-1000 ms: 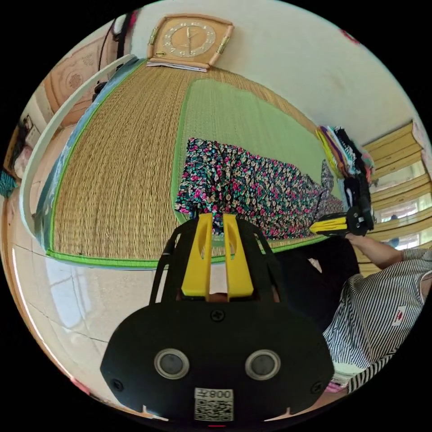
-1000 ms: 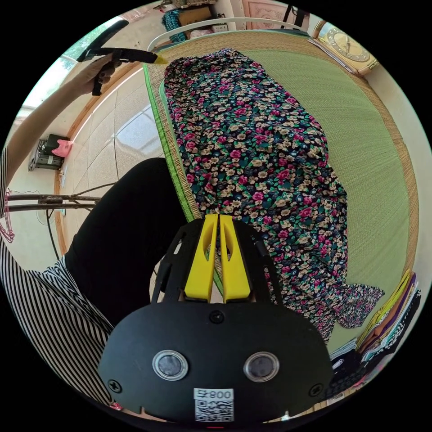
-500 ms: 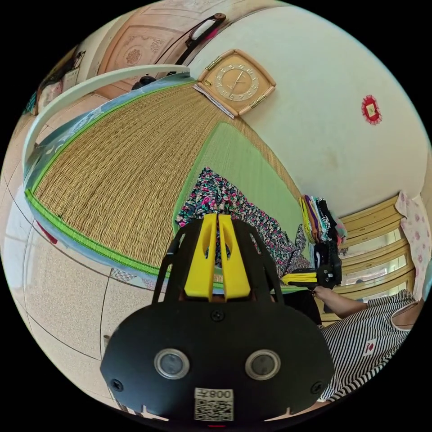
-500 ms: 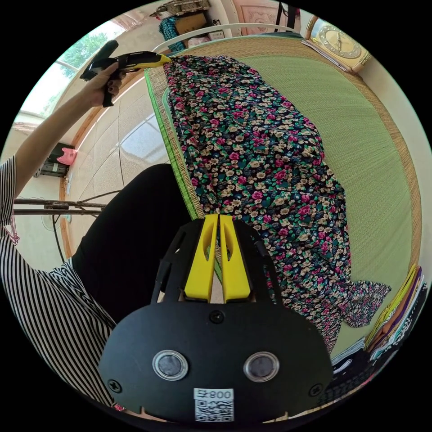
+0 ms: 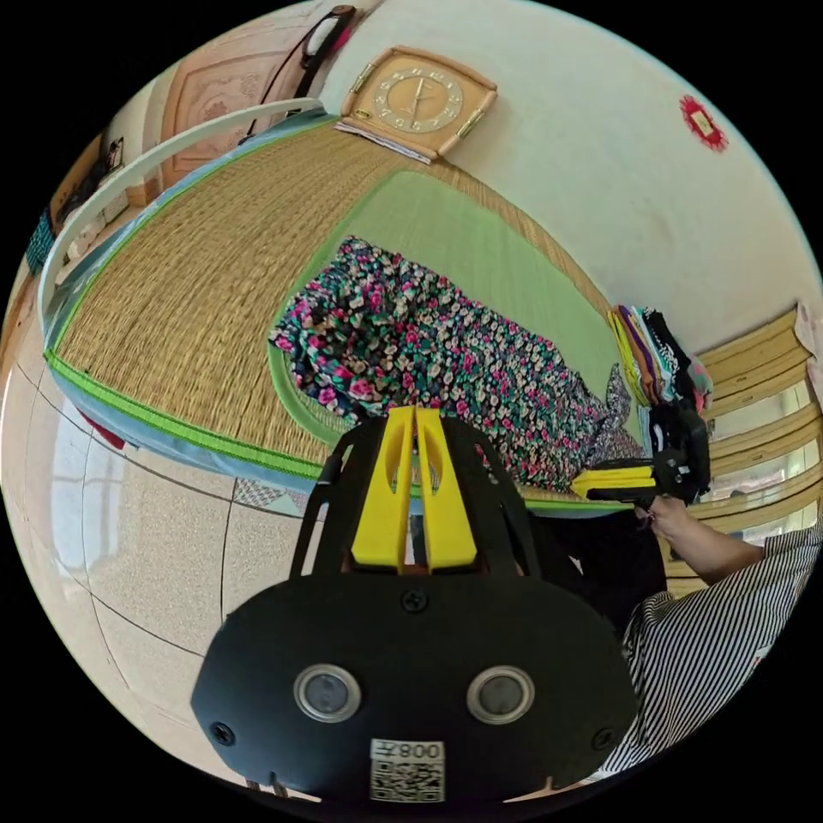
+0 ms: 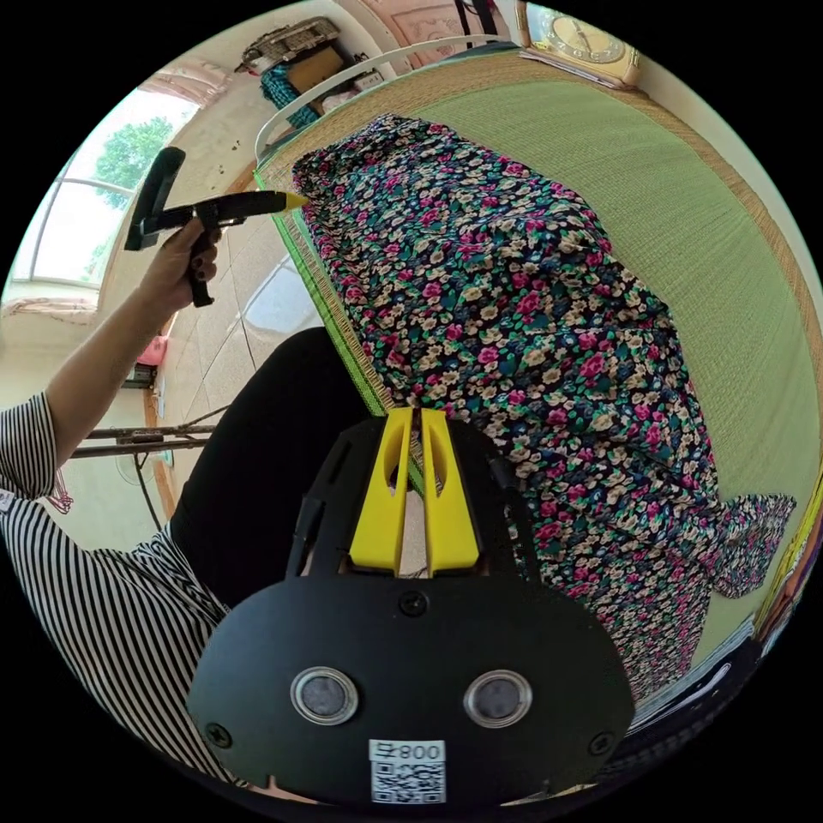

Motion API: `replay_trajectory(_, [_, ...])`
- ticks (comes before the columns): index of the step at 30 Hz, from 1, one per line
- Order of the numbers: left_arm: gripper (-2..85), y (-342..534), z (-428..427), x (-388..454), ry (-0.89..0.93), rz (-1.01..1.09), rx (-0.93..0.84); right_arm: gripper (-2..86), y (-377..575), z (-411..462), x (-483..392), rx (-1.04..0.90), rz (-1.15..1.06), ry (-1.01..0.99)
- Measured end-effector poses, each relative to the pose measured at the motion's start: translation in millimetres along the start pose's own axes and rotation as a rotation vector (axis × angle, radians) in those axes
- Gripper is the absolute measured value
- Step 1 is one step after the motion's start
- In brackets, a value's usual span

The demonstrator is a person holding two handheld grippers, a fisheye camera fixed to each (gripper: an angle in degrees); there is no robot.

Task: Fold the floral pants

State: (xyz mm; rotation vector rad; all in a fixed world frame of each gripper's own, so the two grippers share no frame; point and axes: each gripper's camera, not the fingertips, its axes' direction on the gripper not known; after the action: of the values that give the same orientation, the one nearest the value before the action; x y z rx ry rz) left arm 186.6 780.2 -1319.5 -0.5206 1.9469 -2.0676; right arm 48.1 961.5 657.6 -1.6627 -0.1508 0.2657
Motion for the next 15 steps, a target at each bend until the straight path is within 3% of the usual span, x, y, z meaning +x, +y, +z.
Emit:
replay_trajectory(3, [0.3,3,34,3,-0.061,-0.002,-0.075,0.4,12,-5,11,0.033,0.028,-0.032])
replay_trajectory(15, [0.3,13,110,64,0.075,0.083,-0.058,0.0,60,12,89,0.074,0.224,0.007])
